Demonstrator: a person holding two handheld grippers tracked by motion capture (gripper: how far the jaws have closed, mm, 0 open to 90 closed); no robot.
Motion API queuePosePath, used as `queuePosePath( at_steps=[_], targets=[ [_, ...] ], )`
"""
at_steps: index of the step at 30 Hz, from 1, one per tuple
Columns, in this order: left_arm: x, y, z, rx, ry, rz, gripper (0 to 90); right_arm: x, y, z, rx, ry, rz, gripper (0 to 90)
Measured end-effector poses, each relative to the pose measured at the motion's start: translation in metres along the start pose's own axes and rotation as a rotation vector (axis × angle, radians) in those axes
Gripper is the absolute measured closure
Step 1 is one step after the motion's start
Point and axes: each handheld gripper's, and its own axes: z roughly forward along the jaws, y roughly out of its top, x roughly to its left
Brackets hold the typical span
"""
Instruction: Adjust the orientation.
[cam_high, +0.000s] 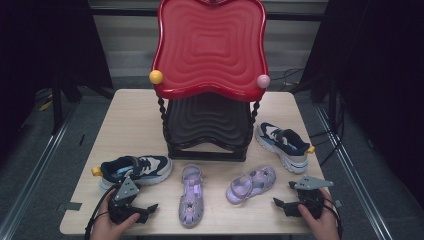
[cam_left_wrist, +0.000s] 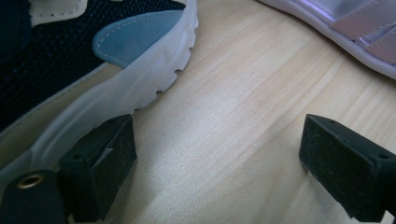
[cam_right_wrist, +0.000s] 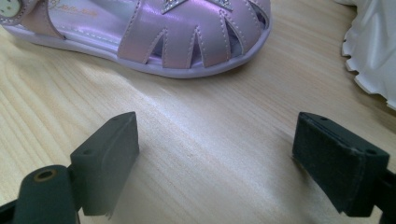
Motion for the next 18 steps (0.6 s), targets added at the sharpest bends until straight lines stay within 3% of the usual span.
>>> queuePosePath(
  at_steps=[13, 18],
  targets=[
    [-0.0009, -0.0003, -0.0001, -0.003, -0.001, -0.004, 10.8, -0.0002, 0.0000, 0.0000, -0.001, 0.000, -0.001, 14.1],
    [-0.0020, -0.0006, -0.0028, 0.002, -0.011, -0.003, 15.3, -0.0002, 0.0000, 0.0000, -0.001, 0.001, -0.001, 14.1]
  ],
)
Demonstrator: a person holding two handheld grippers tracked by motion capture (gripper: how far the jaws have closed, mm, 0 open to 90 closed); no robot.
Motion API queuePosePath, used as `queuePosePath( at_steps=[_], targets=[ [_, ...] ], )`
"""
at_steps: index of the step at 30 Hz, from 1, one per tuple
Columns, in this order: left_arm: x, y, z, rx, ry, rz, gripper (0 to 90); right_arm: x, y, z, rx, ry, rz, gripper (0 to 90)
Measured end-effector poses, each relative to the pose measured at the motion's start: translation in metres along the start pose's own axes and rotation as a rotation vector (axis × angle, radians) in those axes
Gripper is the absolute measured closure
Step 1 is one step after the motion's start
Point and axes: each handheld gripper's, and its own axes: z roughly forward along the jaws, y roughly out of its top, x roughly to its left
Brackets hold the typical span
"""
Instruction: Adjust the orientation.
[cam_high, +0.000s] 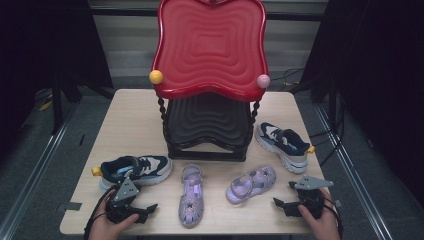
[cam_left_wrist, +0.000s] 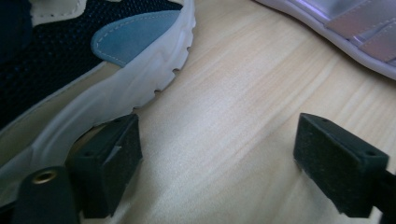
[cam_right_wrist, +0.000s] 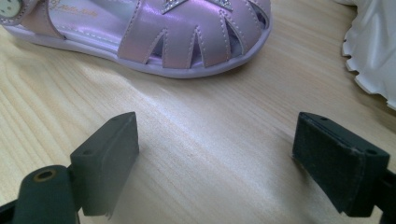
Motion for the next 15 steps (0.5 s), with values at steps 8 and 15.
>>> queuePosePath(
  at_steps=[8, 15],
  targets=[
    [-0.005, 0.005, -0.003, 0.025, -0.011, -0.006, 15.4, 0.000, 0.000, 0.000, -0.001, 0.001, 0.000, 14.0],
    [-0.013, 0.013, -0.005, 0.015, -0.051, -0.024, 15.8, 0.000, 0.000, 0.000, 0.000, 0.000, 0.000, 14.0]
  ],
)
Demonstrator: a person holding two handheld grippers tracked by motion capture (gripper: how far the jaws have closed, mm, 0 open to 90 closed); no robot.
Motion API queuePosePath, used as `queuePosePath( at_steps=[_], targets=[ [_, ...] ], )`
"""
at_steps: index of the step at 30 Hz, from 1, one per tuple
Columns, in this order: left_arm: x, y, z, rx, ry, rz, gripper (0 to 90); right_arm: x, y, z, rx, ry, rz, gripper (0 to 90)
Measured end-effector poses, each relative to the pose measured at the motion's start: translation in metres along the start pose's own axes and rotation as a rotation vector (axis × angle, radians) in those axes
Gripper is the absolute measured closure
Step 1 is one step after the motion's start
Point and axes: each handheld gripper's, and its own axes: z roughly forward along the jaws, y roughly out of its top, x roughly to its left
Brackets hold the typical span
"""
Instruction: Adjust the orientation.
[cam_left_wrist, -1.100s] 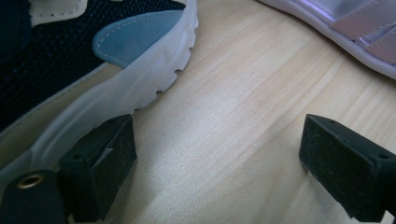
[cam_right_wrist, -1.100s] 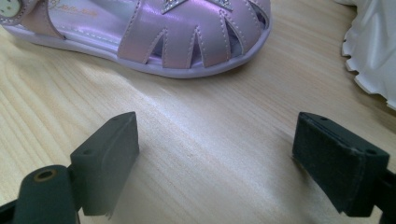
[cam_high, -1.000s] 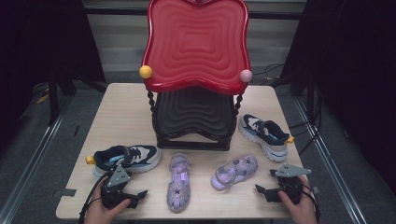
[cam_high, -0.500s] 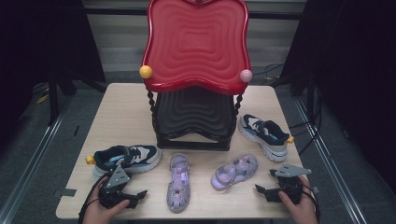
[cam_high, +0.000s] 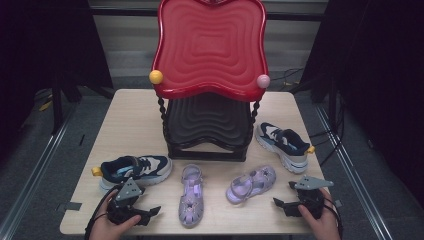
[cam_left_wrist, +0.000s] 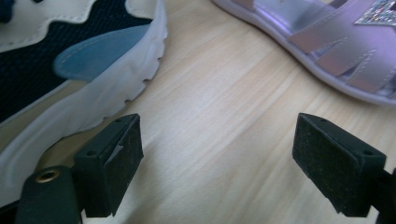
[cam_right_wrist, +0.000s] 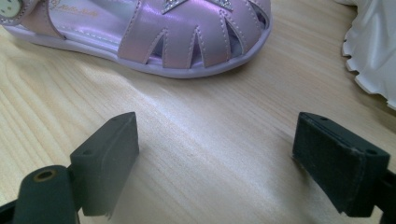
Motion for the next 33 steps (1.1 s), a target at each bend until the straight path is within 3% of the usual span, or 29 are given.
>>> queuePosePath(
  at_steps=[7, 12, 24, 25, 28, 30, 31, 33],
  targets=[
    [-0.009, 0.008, 0.003, 0.011, -0.030, 0.040, 17.4, 0.000, 0.000, 0.000, 0.001, 0.000, 0.001, 14.0],
    [-0.017, 0.014, 0.008, 0.015, -0.097, 0.032, 17.8, 0.000, 0.000, 0.000, 0.000, 0.000, 0.000, 14.0],
    [-0.025, 0.022, 0.017, 0.019, -0.176, 0.055, 15.9, 0.000, 0.000, 0.000, 0.001, 0.000, 0.000, 14.0],
    [-0.029, 0.024, 0.019, 0.028, -0.172, 0.089, 16.8, 0.000, 0.000, 0.000, 0.001, 0.000, 0.001, 14.0],
    [-0.032, 0.026, 0.020, 0.039, -0.190, 0.118, 28.0, 0.000, 0.000, 0.000, 0.001, 0.000, 0.000, 14.0],
    [-0.033, 0.027, 0.021, 0.045, -0.187, 0.128, 29.8, 0.000, 0.000, 0.000, 0.001, 0.000, 0.001, 14.0],
    [-0.034, 0.029, 0.021, 0.048, -0.213, 0.145, 37.9, 0.000, 0.000, 0.000, 0.001, 0.000, 0.001, 14.0],
    [-0.035, 0.031, 0.021, 0.053, -0.224, 0.146, 42.5, 0.000, 0.000, 0.000, 0.001, 0.000, 0.000, 14.0]
  ],
)
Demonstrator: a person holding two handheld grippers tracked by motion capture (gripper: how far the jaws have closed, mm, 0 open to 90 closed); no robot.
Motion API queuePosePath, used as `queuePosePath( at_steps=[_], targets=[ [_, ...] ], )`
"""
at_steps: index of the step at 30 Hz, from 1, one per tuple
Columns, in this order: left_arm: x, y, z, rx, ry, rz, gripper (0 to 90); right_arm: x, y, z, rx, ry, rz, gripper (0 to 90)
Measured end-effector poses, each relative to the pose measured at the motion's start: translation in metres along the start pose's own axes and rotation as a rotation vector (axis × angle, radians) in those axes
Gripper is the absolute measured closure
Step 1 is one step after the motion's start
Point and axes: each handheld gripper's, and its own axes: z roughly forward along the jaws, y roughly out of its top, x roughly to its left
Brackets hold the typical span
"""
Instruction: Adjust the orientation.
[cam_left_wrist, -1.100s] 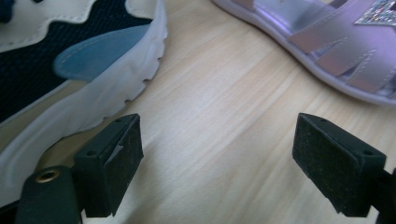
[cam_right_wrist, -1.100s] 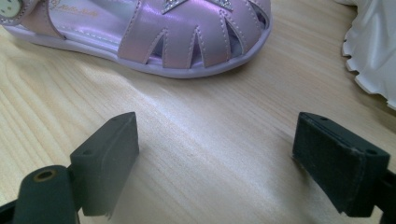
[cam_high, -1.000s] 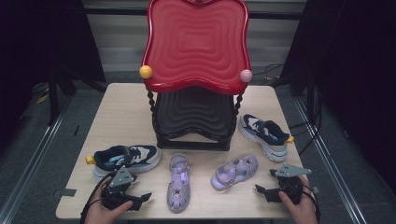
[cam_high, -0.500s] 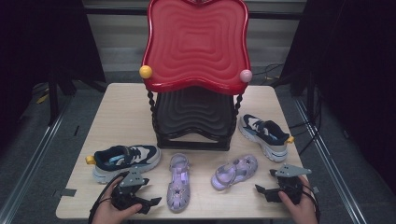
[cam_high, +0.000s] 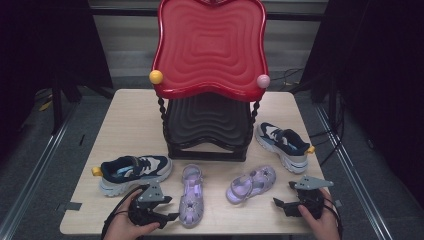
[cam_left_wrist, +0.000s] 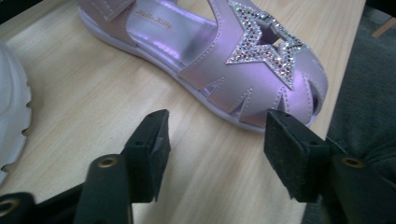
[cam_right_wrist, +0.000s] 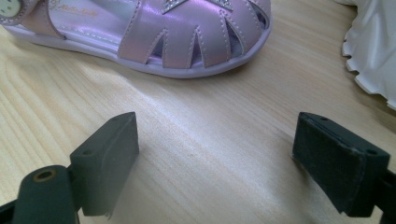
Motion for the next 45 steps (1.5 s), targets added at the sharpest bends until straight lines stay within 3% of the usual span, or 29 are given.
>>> queuePosePath(
  at_steps=[3, 4, 13, 17, 31, 35, 38, 45],
  targets=[
    [0.000, 0.000, -0.001, 0.007, -0.001, 0.003, 53.7, 0.000, 0.000, 0.000, 0.000, 0.000, 0.000, 14.0],
    [0.001, 0.000, 0.000, 0.006, -0.007, 0.003, 53.7, 0.000, 0.000, 0.000, 0.000, 0.000, 0.000, 14.0],
    [-0.006, 0.005, 0.002, 0.023, -0.086, 0.047, 82.6, 0.000, 0.000, 0.000, 0.000, 0.000, 0.000, 14.0],
    [-0.009, 0.009, 0.007, 0.030, -0.123, 0.052, 88.8, 0.000, 0.000, 0.000, 0.000, 0.000, 0.000, 14.0],
    [-0.025, 0.025, 0.026, 0.029, -0.155, 0.080, 90.0, 0.000, 0.000, 0.000, 0.000, 0.000, 0.000, 14.0],
    [-0.029, 0.031, 0.032, 0.032, -0.146, 0.091, 90.0, 0.000, 0.000, 0.000, 0.000, 0.000, -0.001, 14.0],
    [-0.033, 0.039, 0.039, 0.052, -0.128, 0.123, 90.0, 0.000, 0.000, 0.000, 0.001, 0.000, 0.001, 14.0],
    [-0.034, 0.040, 0.040, 0.048, -0.119, 0.115, 90.0, 0.000, 0.000, 0.000, 0.000, 0.000, 0.000, 14.0]
  ],
)
